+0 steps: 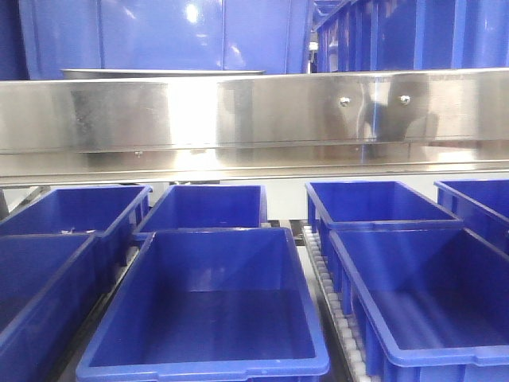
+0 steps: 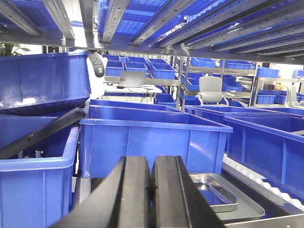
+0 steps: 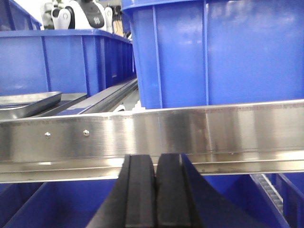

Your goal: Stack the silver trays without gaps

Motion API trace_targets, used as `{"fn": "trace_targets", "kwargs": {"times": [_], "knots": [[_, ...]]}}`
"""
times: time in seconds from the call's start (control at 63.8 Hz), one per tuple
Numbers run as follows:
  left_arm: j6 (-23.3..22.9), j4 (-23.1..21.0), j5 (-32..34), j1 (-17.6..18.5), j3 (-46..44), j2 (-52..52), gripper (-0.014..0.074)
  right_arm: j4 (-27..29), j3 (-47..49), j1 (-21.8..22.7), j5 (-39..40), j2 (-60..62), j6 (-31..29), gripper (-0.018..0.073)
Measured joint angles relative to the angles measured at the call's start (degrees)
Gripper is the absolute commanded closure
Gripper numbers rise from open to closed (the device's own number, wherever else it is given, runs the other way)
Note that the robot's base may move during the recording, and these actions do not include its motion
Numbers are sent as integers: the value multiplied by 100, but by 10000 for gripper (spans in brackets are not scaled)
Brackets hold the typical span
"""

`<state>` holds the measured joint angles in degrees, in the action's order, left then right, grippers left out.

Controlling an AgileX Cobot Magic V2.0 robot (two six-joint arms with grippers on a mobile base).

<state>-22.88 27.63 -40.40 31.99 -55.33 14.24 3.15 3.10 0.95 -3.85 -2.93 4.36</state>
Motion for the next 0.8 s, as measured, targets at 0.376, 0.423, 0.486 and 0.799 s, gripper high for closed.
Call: {"fn": "trace_targets", "kwargs": {"times": [0.376, 0.423, 0.486, 0.799], "knots": [[0, 0, 0, 0, 0, 0, 616, 0, -312, 52, 132, 258, 10, 640], [0, 0, 0, 0, 0, 0, 616, 0, -312, 52, 132, 257, -10, 640], [0, 0, 0, 0, 0, 0, 616, 14, -312, 52, 132, 257, -124, 640], [0, 0, 0, 0, 0, 0, 616, 177, -312, 52, -5, 257, -371, 640]]}}
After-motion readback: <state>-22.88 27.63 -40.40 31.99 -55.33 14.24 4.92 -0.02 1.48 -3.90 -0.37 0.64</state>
